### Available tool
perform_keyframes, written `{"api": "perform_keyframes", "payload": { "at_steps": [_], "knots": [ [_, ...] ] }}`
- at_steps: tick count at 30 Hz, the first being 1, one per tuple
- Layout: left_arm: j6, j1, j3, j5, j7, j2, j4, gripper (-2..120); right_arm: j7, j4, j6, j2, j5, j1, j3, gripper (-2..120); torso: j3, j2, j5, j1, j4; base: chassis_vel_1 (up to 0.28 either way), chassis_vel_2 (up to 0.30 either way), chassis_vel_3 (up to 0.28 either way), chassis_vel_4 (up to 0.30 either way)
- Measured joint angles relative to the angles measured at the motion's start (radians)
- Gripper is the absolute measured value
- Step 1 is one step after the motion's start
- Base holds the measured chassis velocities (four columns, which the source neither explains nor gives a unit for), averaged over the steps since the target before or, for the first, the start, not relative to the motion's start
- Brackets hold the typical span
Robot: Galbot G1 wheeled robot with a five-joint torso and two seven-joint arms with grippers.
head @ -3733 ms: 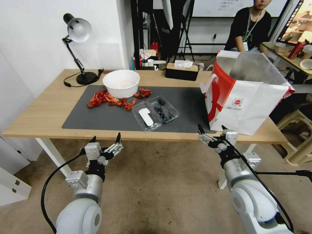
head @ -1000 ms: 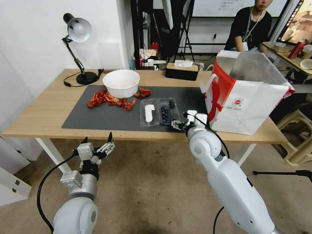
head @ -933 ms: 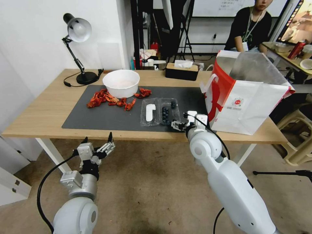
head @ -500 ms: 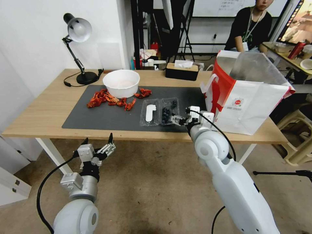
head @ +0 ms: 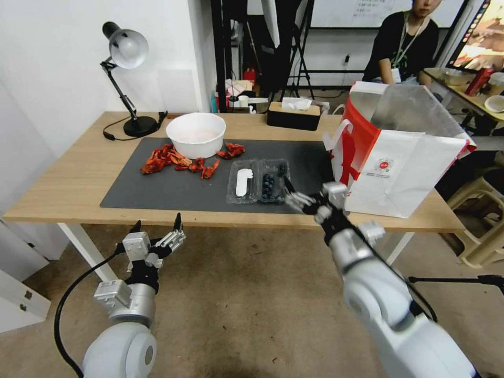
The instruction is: Close the takeout container lid, then place the container into the takeout bag.
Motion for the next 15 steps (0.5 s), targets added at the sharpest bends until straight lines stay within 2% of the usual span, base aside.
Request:
{"api": "perform_keyframes", "payload": {
  "at_steps": [1,3,4,6,11,15],
  "knots": [
    [0.000,0.000,0.000,0.000,0.000,0.000,0.000,100,0.000,0.000,0.000,0.000,0.000,0.000,0.000,100,0.000,0.000,0.0000,0.000,0.0000,0.000,0.000,0.000,0.000],
    [-0.006,0.001,0.000,-0.002,0.000,0.007,0.003,100,0.016,-0.007,0.097,0.018,-0.084,-0.071,0.010,100,0.000,0.000,-0.0004,0.000,0.0002,0.000,0.000,0.000,0.000],
    [-0.006,0.001,0.000,-0.002,0.000,0.007,0.003,100,0.016,-0.007,0.097,0.018,-0.084,-0.071,0.010,100,0.000,0.000,-0.0004,0.000,0.0002,0.000,0.000,0.000,0.000],
    [-0.009,0.002,-0.001,-0.004,0.000,0.013,0.007,100,0.039,-0.022,0.159,0.036,-0.146,-0.131,0.013,100,0.000,0.000,-0.0002,0.000,0.0000,0.000,0.000,0.000,0.000],
    [-0.016,0.002,-0.001,-0.008,0.000,0.021,0.014,100,0.085,-0.065,0.222,0.070,-0.216,-0.212,0.011,100,0.000,0.000,-0.0002,0.000,0.0001,0.000,0.000,0.000,0.000],
    [-0.019,0.002,0.000,-0.008,0.000,0.025,0.019,100,0.101,-0.082,0.236,0.089,-0.224,-0.235,0.010,100,0.000,0.000,-0.0002,0.000,0.0001,0.000,0.000,0.000,0.000]
  ]
}}
